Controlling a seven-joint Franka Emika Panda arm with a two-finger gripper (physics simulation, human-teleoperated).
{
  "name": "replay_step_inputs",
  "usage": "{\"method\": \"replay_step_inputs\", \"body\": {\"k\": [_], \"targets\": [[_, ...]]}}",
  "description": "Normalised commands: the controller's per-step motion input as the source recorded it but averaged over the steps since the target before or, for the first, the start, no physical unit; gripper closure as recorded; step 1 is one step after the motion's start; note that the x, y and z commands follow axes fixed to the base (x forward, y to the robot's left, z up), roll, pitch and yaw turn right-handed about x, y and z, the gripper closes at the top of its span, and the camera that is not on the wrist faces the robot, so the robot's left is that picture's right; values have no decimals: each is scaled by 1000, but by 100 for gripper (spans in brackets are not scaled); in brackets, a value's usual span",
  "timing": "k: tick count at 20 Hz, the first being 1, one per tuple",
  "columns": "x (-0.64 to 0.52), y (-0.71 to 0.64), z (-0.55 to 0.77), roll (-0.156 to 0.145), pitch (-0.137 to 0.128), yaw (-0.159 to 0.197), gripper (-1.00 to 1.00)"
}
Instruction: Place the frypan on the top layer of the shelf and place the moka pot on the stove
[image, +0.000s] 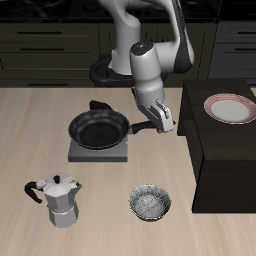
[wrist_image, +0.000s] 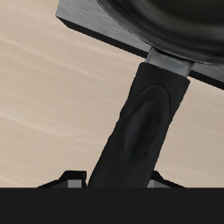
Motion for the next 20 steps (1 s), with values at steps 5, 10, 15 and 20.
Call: {"method": "replay_step_inputs", "body": {"k": [5,10,15,20], "targets": [[-161,-320,378,-10,-57,38,100],[30,-264,282,-7,5,78,100],[23,-102,108,18,28,96,100],[-141,-326,293,-23,-31,104,100]]}}
